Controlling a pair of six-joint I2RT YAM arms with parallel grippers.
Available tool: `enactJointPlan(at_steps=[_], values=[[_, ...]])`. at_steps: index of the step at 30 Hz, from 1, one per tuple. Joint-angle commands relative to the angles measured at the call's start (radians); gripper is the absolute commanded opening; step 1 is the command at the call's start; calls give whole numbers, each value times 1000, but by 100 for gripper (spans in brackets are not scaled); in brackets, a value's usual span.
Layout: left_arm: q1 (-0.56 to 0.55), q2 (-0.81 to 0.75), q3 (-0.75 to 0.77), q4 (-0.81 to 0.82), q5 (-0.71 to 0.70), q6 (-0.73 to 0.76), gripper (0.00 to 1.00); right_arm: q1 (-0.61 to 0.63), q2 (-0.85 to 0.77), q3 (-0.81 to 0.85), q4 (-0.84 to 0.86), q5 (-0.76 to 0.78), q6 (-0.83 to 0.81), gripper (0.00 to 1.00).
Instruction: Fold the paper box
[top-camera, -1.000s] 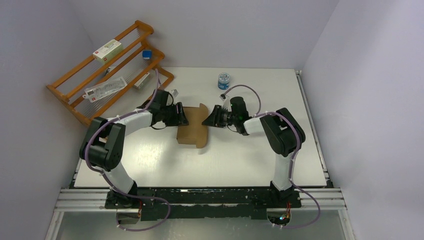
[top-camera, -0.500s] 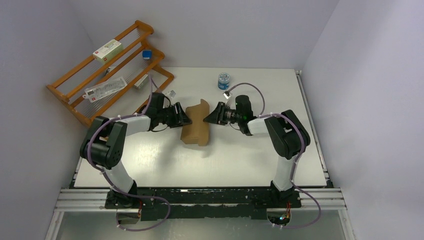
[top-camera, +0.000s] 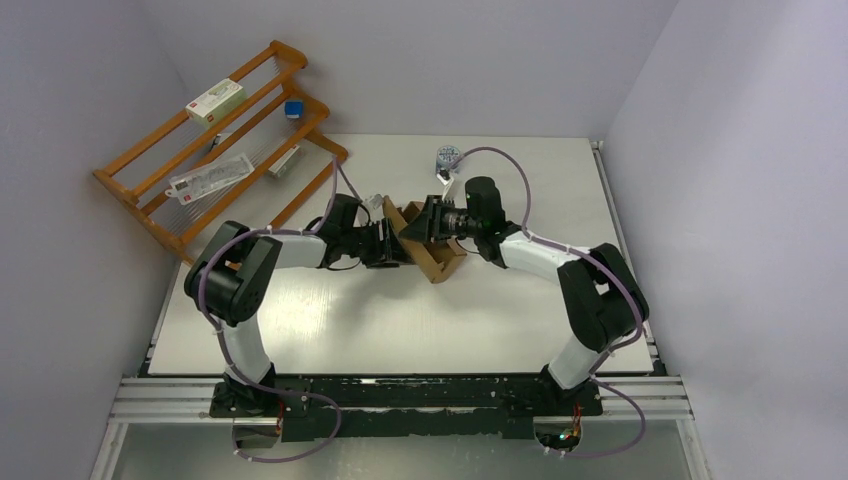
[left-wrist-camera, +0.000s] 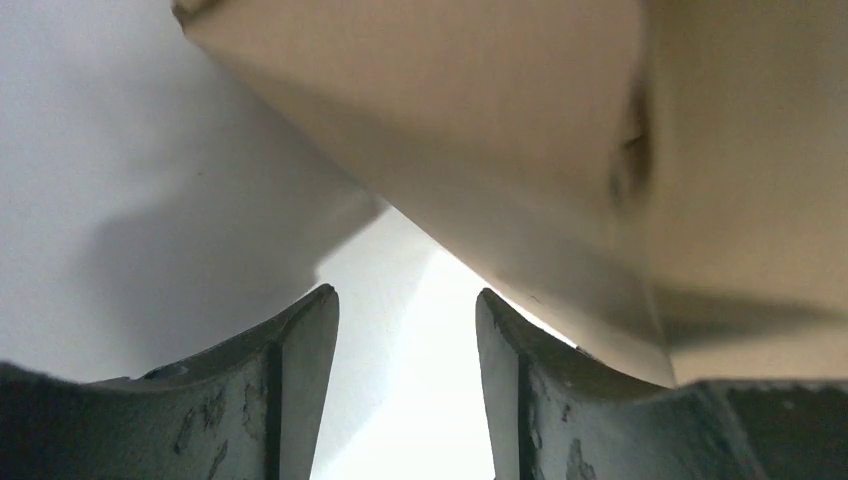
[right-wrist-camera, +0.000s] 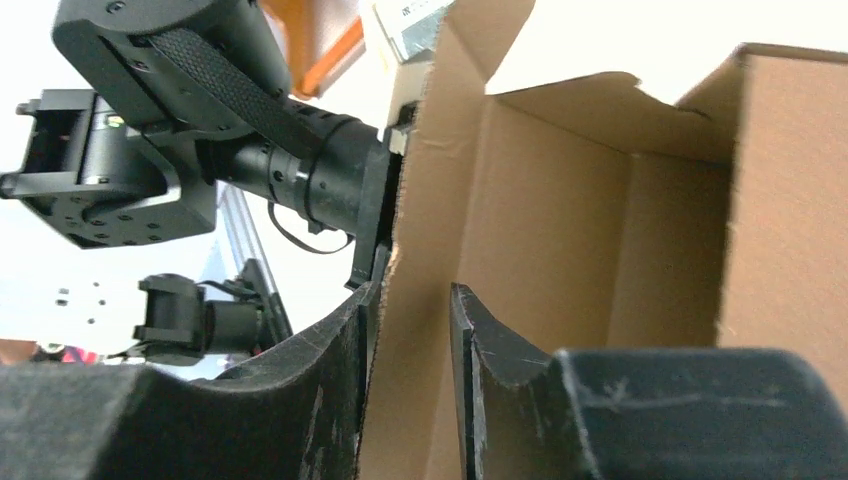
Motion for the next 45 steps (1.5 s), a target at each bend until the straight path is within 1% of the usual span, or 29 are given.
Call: enactJointPlan(at_steps=[1,4,7,12,14,17,19,22,25,27,29,32,38,45], values=[[-5,21,29,57,18,-12,58,13,-48,23,-174,105,-96,36],[-5,16,33,29,-8,2,58,14,-76,43,-237,148,-138,38],[-5,9,35,7,-26,12,58,14,-112,85,-305,191,-186,43],[-5,4,38,12,-43,-1,58,12,-132,148,-400,273,-253,48],[-5,7,42,19,-41,-12,58,13,-121,165,-426,272,-261,47],[-5,9,54,0,-50,-6,58,14,-110,165,-426,229,-254,46],[-5,7,59,-13,-58,2,58,-13,-136,144,-416,258,-244,47],[-5,3,55,-17,-62,3,58,-76,-174,147,-432,260,-243,49],[-5,3,54,-22,-62,6,58,-116,-162,175,-464,278,-228,50],[-5,4,52,-24,-64,6,58,-139,-134,174,-463,270,-190,51],[-5,3,52,-25,-64,5,58,-158,-108,154,-429,252,-131,52],[-5,-2,52,-32,-65,7,58,-166,-52,141,-380,198,-87,52],[-5,-5,80,-72,-77,28,58,-156,26,127,-335,139,-43,52],[-9,-13,118,-121,-88,50,58,-121,37,111,-317,128,-34,49]])
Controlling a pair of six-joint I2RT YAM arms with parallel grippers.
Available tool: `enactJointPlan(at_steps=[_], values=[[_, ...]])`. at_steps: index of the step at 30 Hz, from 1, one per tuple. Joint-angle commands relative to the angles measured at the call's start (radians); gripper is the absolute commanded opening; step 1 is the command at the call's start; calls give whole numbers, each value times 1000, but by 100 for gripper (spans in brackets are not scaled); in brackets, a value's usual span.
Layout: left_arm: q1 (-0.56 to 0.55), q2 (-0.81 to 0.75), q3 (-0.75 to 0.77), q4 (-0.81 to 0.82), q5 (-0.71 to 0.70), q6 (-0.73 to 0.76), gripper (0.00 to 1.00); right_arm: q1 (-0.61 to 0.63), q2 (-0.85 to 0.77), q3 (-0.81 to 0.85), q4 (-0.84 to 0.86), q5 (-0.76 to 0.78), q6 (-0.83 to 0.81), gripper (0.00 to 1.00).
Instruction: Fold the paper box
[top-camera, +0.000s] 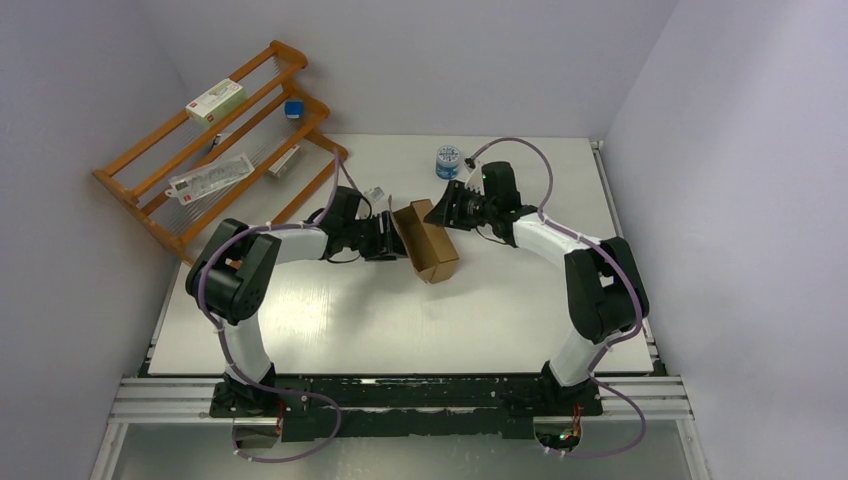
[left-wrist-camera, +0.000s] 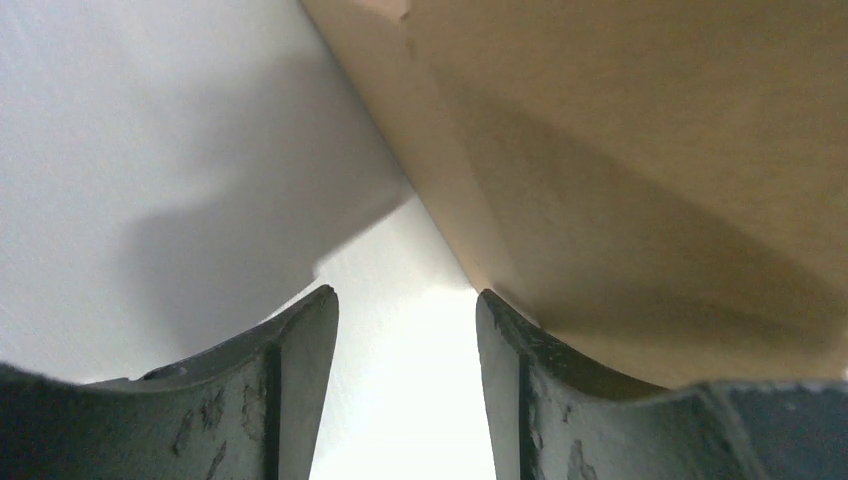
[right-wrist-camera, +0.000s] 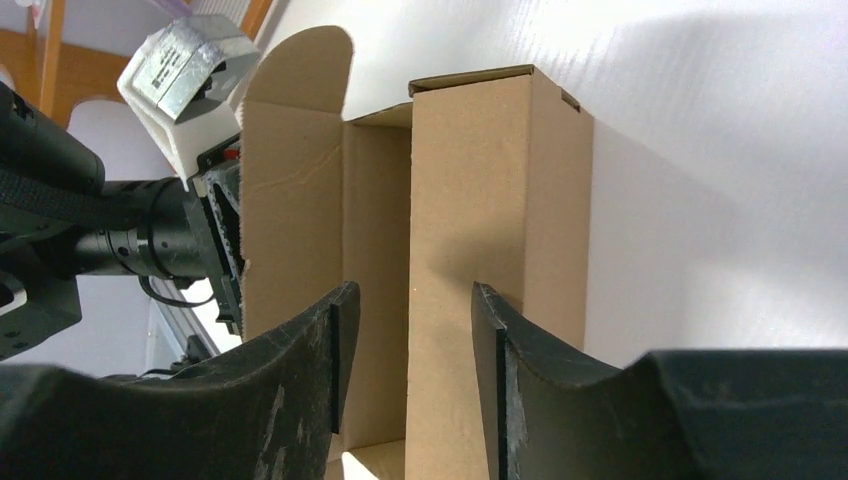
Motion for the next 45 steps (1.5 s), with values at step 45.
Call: enactJointPlan(at_steps=[45], values=[[-21,-42,112,-46,4,26,58,-39,12,-95,113,-141,70,42]])
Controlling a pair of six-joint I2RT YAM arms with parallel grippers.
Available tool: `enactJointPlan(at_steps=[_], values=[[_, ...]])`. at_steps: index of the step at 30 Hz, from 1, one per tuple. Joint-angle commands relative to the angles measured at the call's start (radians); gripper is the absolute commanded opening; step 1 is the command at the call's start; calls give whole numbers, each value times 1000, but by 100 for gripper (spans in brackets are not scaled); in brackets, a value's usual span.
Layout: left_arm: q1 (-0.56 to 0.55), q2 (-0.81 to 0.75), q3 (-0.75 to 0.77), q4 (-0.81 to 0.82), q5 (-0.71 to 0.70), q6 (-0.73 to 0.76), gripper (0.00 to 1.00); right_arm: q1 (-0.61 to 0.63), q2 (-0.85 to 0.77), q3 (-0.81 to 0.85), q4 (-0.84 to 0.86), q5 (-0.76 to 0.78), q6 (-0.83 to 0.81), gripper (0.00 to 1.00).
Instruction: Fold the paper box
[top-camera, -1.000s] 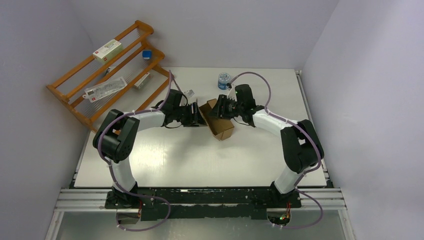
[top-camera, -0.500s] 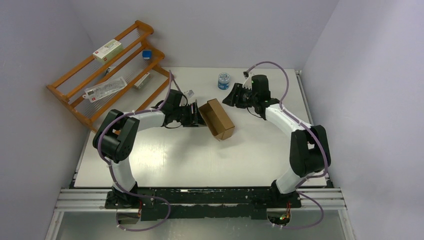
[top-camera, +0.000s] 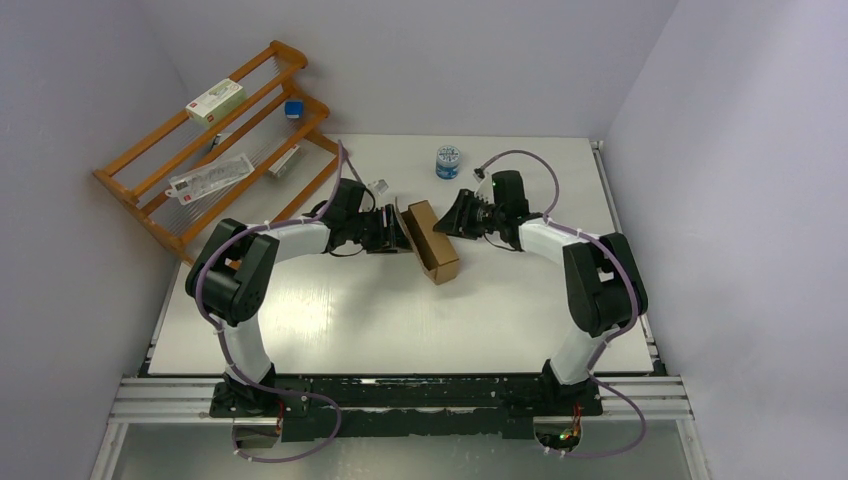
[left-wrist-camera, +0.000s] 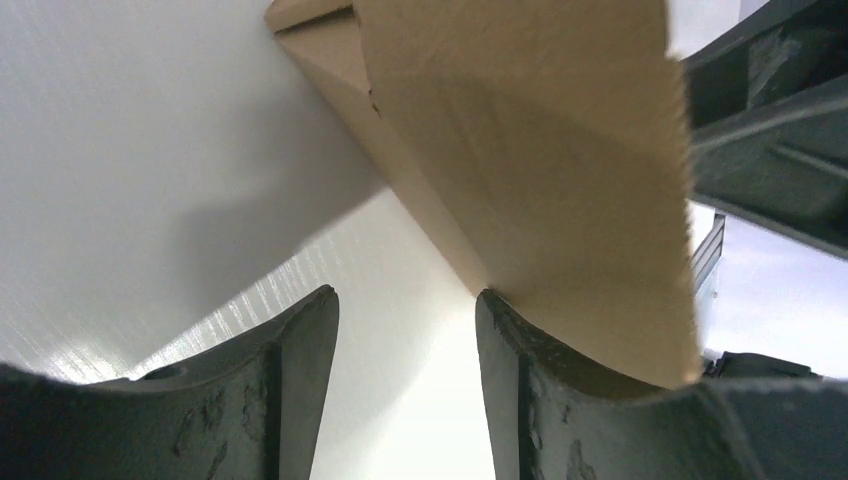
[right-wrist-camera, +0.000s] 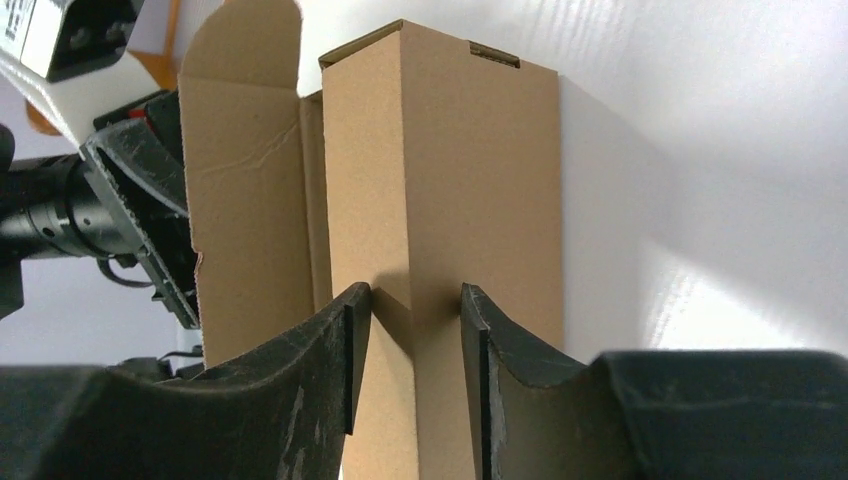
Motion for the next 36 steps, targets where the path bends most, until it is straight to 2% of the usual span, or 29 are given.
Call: enactJointPlan(at_steps=[1,11,16,20,28,36], values=[[-7,-36,32,45,45,-22,58,36,-22,-28,74,-56,49,42],[2,-80,22,36,76,-25,59,128,-71,-67,101,15,74,37],[50,-105,-10,22,78,-22,60,188,-92,-91,114,82,93,33],[61,-66,44,-32,75,13,60,227,-99,-115,120,137,135,29],[64,-12,95,-80,60,34,60,247,-161,-183,130,219,194,31],[73,-55,71,-97,7,38,61,248,-181,-192,138,253,200,34]])
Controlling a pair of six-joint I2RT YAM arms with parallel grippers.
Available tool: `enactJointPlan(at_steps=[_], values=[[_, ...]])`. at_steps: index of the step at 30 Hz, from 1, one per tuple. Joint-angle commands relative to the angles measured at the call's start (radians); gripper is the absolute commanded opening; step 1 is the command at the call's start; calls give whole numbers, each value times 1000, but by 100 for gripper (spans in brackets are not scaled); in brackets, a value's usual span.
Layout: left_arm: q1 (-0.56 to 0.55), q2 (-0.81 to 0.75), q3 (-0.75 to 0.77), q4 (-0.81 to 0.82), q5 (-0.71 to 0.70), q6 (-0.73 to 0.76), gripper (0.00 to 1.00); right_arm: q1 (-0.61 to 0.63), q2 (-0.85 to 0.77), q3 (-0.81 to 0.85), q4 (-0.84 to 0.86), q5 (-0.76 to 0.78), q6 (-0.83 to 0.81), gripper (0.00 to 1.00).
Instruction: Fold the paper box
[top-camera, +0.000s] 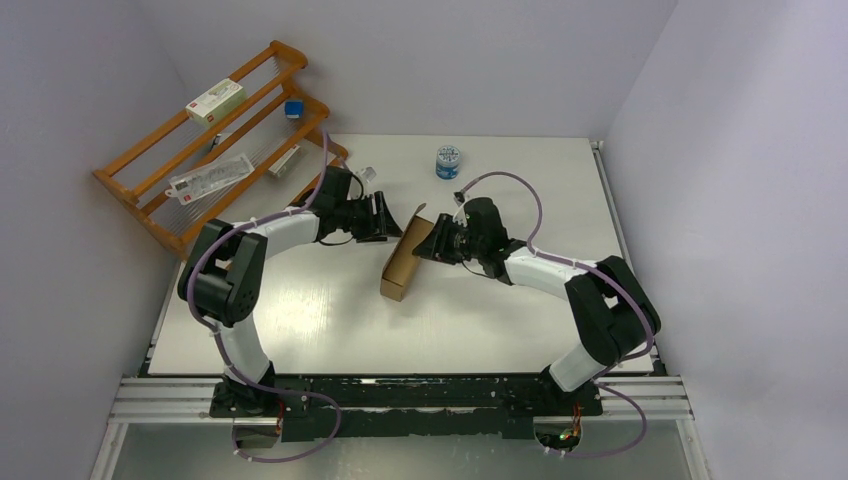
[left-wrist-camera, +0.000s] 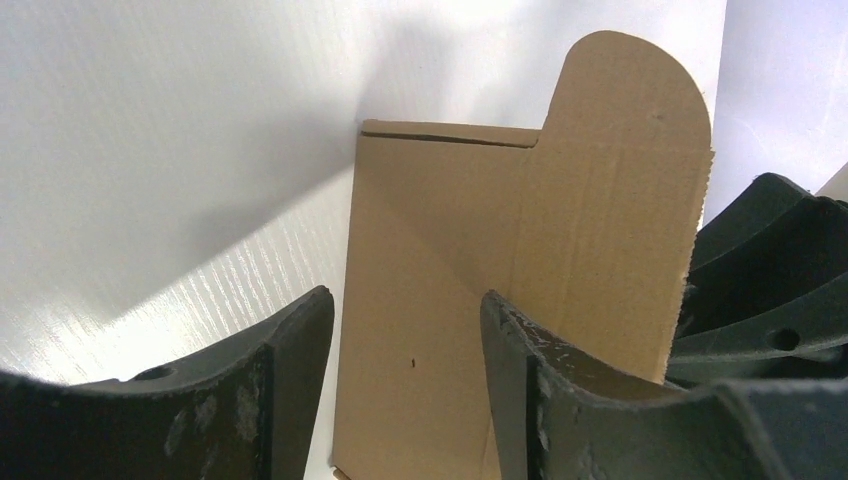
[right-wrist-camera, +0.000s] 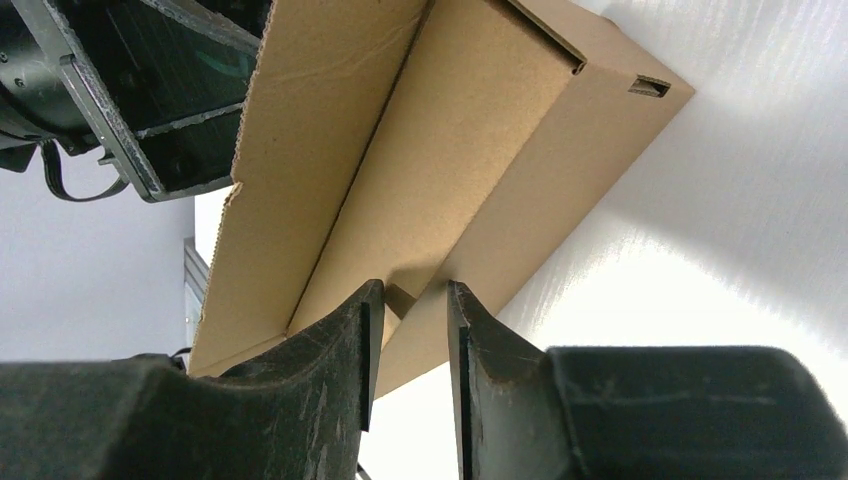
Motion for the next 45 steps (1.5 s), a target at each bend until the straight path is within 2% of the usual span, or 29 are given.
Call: enactJointPlan(at_steps=[1,9,15,19,21,27,37,45], values=[[5,-37,-2,-7,-22,12,61,5,-23,4,16,35,6,34],[38,-66,-12,-41,-70,34,62,-7,-52,33,-52,73,-83,40],[57,-98,7,-97,-112,67,63,-75,-109,53,-94,51,-201,46],[68,-154,-9,-136,-152,92,63,-166,-126,72,-73,-84,-338,47],[69,-194,-29,-155,-166,114,64,-208,-118,88,-51,-168,-406,53],[68,-350,-107,-245,-215,199,65,-231,5,257,-100,-299,-657,57],[12,-588,-294,-363,-316,233,65,-237,272,574,-426,-443,-1171,56],[-114,-621,-321,-388,-364,249,65,-235,388,743,-643,-568,-1409,52]])
